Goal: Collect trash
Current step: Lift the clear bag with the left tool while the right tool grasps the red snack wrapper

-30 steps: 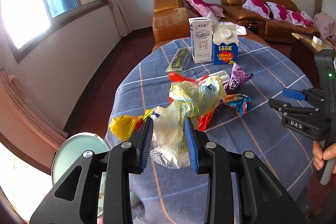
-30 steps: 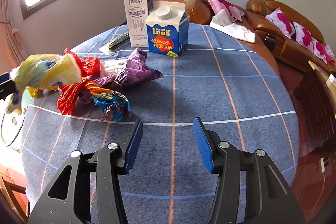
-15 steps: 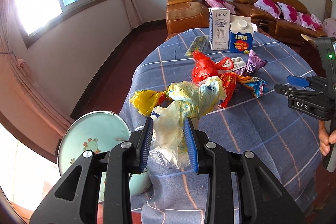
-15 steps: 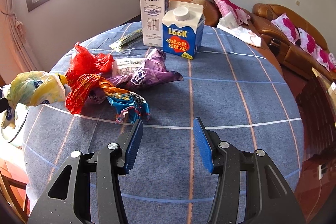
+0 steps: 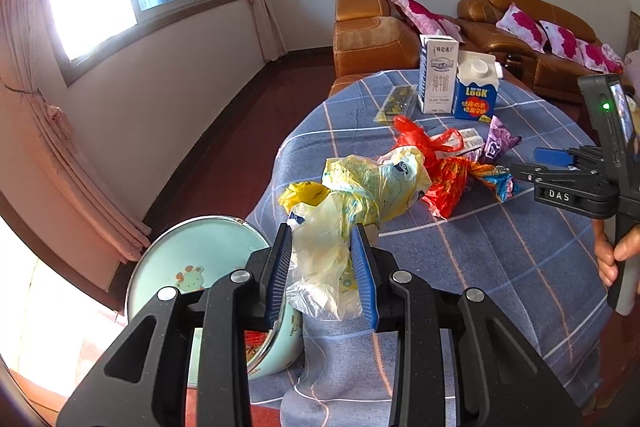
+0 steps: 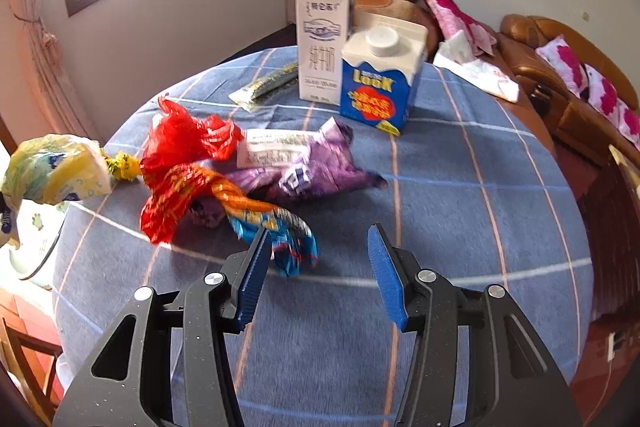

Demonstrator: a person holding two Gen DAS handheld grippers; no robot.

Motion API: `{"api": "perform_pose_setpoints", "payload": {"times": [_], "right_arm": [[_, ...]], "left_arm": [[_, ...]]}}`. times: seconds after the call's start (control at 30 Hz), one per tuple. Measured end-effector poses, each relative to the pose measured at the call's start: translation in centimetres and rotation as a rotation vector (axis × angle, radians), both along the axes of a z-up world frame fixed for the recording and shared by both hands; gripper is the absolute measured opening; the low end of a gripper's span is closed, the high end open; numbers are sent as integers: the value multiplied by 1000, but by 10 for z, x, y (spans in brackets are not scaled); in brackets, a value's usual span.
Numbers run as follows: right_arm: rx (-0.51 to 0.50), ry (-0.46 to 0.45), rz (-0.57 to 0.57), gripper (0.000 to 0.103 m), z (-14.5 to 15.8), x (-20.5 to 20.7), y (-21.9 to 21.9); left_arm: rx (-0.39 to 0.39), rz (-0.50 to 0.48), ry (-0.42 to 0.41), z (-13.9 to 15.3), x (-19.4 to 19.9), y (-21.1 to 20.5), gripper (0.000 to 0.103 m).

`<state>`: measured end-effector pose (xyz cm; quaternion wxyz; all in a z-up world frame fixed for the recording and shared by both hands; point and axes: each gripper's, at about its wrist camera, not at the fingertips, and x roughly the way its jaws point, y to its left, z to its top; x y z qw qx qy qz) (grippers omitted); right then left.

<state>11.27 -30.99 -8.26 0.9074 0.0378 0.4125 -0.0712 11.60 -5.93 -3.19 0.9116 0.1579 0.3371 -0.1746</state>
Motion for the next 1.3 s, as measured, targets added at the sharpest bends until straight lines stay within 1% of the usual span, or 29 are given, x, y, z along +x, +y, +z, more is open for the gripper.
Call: {"api": "perform_pose_setpoints", "payload": {"times": [0.07,0.13,0.23,0.5,0.63,0.67,0.73,0.77,0.8,0.83,0.9,1.13,1.23,1.3], "right_arm": [[30,8,36,51,-1,13,-2],[24,19,58,51,-4,23,-1],[3,58,119,51,-12,39,7],[-16,50,231,52,-3,35,32],[-86,97,281,53,-15,42,47],[-109,115,283,51,-21,44,51],[-166,111,269,35,-24,44,55],[-170,106,267,35,-23,42,55],[-160,99,264,27,-21,40,52],[-148,92,256,26,-18,38,52],[-121,75,241,26,-10,29,50],[-102,-11,180,26,29,1,60],[-92,-45,182,26,45,-4,69],[-113,-75,192,26,56,-9,82]], "left_arm": [[-7,14,-2,2,1,4,31],[-9,26,-5,4,1,8,31],[-12,39,-6,5,0,12,31],[-20,73,-7,8,-1,23,31],[-25,72,-12,10,-4,24,31],[-26,73,-14,11,-6,25,31],[-25,77,-17,11,-8,28,31],[-25,83,-17,11,-9,31,31],[-26,90,-17,12,-9,33,31],[-27,96,-16,12,-9,36,31],[-34,111,-14,12,-9,41,31],[-61,137,-26,14,-14,55,32],[-66,149,-38,16,-19,63,32],[-66,160,-46,18,-22,68,32]]}}
